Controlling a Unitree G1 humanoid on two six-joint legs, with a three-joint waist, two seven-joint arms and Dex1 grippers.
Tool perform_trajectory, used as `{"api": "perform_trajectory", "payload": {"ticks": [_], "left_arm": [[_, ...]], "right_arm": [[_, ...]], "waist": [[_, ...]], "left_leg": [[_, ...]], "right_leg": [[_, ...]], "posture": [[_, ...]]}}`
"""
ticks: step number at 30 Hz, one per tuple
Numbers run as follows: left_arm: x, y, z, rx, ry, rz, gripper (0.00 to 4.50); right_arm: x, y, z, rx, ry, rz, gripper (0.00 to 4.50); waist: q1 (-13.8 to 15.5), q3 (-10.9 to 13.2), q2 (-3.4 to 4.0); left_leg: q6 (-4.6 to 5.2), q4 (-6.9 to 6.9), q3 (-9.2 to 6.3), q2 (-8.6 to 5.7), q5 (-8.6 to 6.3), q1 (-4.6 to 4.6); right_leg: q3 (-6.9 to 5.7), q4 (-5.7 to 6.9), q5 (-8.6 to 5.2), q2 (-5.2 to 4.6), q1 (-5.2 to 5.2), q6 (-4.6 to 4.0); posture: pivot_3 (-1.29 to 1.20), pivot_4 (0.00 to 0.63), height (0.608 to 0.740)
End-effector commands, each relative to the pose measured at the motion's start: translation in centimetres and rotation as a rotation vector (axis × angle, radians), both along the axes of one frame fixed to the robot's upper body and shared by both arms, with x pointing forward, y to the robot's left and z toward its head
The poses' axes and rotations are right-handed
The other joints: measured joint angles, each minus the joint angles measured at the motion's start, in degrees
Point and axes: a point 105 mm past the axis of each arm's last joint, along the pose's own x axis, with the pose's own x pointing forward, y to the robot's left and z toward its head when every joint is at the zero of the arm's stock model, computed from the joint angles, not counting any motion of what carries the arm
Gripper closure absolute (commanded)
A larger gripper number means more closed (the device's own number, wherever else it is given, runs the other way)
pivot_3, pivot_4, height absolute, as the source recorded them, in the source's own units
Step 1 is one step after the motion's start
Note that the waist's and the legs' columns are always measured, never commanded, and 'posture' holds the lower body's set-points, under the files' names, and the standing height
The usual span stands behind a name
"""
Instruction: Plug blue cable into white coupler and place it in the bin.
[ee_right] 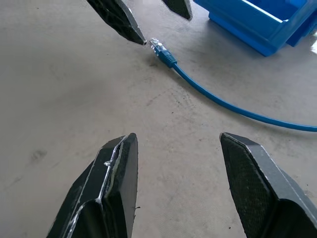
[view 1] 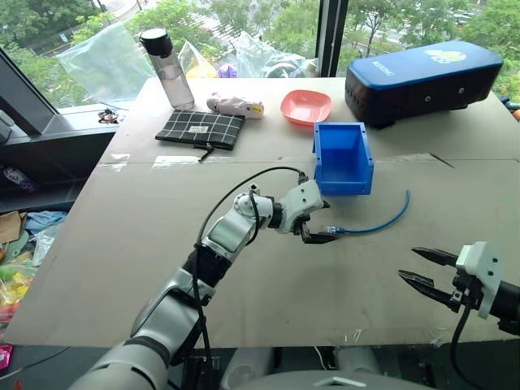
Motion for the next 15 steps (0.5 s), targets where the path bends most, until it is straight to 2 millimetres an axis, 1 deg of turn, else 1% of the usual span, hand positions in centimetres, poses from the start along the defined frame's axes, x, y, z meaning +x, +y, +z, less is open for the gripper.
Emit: {"api": "perform_trajectory", "payload": {"ticks": [1,2,4,6,7,9,11,13,15], "left_arm": [[-0.2,-0.4,-0.5,0.036,-0.009,-0.069,1.78],[-0.3,-0.5,-0.7,0.042,-0.006,-0.081,2.21],[-0.5,-0.5,-1.0,0.053,0.003,-0.099,3.24],[-0.7,-0.5,-1.3,0.058,0.007,-0.111,4.19],[-0.8,-0.6,-1.4,0.060,0.009,-0.118,4.50],[-0.8,-0.6,-1.4,0.059,0.010,-0.122,4.50],[-0.6,-0.4,-1.3,0.059,0.010,-0.118,4.50],[-0.5,-0.2,-1.1,0.049,0.011,-0.108,4.50],[-0.6,0.1,0.4,-0.029,0.052,-0.098,4.50]], "right_arm": [[-0.2,0.0,1.8,-0.002,-0.079,-0.015,1.86],[-0.2,0.0,1.9,0.007,-0.079,-0.024,1.86],[-0.2,0.1,2.1,0.037,-0.066,-0.032,1.86],[-0.1,0.1,2.2,0.083,-0.036,-0.042,1.86],[0.0,0.1,2.4,0.077,-0.044,-0.043,1.62],[0.2,0.4,2.7,0.080,-0.056,-0.032,1.05],[0.4,0.7,2.7,0.086,-0.064,-0.030,0.06],[0.5,0.8,2.6,0.083,-0.067,-0.034,0.06],[0.6,1.5,2.6,0.181,-0.033,-0.078,0.06]], "waist": [[-0.02,0.00,0.00],[-0.07,0.00,-0.01],[-0.06,0.01,-0.01],[-0.03,0.00,-0.01],[0.01,0.00,-0.01],[0.00,0.00,-0.01],[0.03,0.00,-0.01],[0.03,0.00,-0.01],[-0.03,0.00,-0.01]], "left_leg": [[0.00,0.00,-0.01,0.00,0.00,0.00],[0.00,0.00,0.00,0.00,0.00,0.00],[0.00,0.00,-0.01,0.00,0.00,0.00],[0.00,0.00,-0.02,0.00,0.00,0.00],[0.01,0.00,-0.01,0.00,0.00,-0.01],[0.01,0.01,-0.02,-0.01,0.00,-0.02],[0.01,0.01,-0.02,-0.01,0.00,-0.01],[0.01,0.01,-0.03,-0.01,0.00,-0.01],[0.01,0.01,-0.03,-0.01,0.00,-0.01]], "right_leg": [[-0.01,0.00,0.00,0.01,0.00,0.00],[-0.01,0.00,0.00,0.01,0.00,0.00],[0.00,0.00,0.00,0.02,0.00,0.00],[-0.02,0.00,0.00,0.01,0.00,0.00],[-0.01,0.00,0.00,0.00,0.01,0.00],[-0.02,0.00,0.00,0.00,0.01,0.00],[-0.02,0.00,0.00,0.00,0.01,0.00],[-0.04,0.00,0.00,0.00,0.01,0.01],[-0.04,0.00,0.00,0.01,0.01,0.01]], "posture": [[0.00,0.150,0.740],[0.00,0.150,0.740],[0.00,0.150,0.740],[0.00,0.150,0.740],[0.00,0.150,0.740],[0.00,0.150,0.740],[0.00,0.150,0.740],[0.00,0.150,0.740],[0.00,0.150,0.740]]}}
